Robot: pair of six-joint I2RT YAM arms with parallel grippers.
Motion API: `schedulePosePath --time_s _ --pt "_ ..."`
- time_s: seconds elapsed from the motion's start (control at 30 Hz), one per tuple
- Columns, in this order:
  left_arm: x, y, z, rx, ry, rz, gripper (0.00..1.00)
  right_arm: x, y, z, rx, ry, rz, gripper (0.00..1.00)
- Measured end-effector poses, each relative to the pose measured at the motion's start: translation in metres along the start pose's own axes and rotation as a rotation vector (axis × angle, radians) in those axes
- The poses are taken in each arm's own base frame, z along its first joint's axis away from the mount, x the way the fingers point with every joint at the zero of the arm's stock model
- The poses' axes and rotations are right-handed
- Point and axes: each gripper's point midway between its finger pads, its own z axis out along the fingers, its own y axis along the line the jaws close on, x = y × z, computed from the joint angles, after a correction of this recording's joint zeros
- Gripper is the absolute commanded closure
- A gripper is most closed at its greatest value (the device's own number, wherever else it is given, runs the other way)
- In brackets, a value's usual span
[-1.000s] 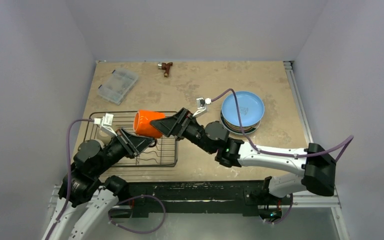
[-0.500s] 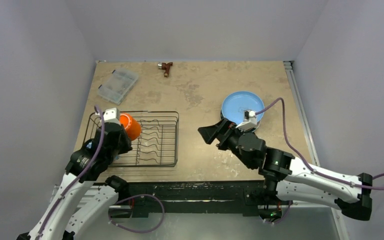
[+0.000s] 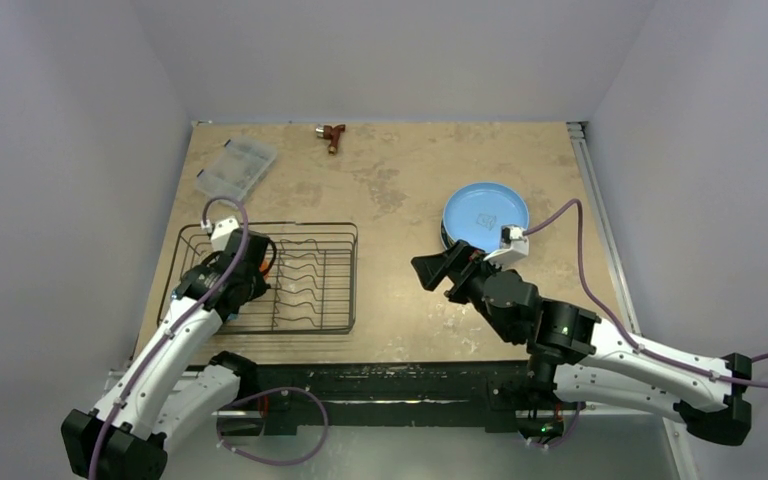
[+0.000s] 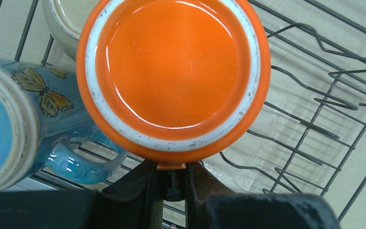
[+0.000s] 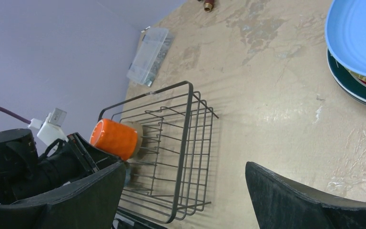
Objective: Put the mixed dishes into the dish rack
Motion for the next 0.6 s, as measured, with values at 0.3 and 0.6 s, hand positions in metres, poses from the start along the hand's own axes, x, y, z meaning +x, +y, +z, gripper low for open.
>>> schedulePosePath --time_s 0.3,0.6 --pt "0.032 0.005 0.018 -0.033 0.066 -0.050 1.00 0.001 -0.005 -0.001 0.006 -0.005 0.000 0.01" --pt "0.042 0.005 0.028 -0.057 0.096 -0.083 0.86 0.005 -0.009 0.001 0.017 0.003 -0.004 0.01"
